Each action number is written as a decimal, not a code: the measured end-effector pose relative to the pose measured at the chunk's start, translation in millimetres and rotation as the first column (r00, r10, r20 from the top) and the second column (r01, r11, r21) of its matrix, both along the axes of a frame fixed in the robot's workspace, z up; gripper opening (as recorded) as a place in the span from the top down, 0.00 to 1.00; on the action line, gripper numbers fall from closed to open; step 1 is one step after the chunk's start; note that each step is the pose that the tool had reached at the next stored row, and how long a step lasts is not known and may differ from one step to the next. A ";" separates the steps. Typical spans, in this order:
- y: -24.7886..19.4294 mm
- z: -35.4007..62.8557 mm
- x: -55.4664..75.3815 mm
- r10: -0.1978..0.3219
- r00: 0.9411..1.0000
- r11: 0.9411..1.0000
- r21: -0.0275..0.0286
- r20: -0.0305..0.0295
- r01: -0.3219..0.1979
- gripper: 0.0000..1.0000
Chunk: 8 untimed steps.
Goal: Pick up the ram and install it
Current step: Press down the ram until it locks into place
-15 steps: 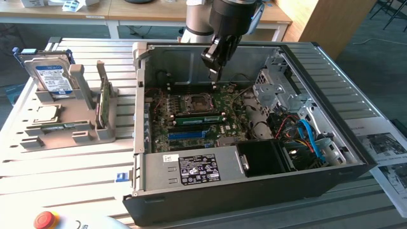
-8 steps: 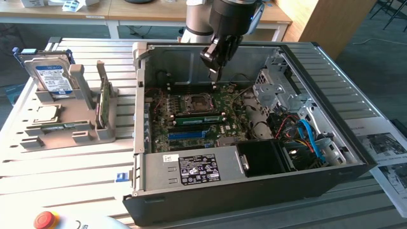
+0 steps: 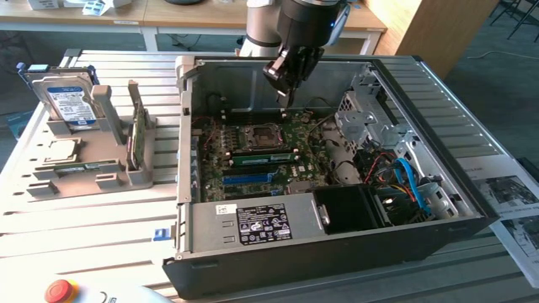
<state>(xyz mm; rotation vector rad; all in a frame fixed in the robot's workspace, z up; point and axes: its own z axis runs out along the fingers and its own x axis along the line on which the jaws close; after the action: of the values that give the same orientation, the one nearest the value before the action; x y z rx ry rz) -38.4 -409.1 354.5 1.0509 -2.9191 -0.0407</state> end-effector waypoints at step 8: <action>0.0 -0.1 0.0 -0.079 0.997 0.997 -0.003 0.002 0.079 0.89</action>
<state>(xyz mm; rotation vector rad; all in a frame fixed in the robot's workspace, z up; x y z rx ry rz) -38.4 -409.1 354.4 0.9347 -2.9602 -0.0383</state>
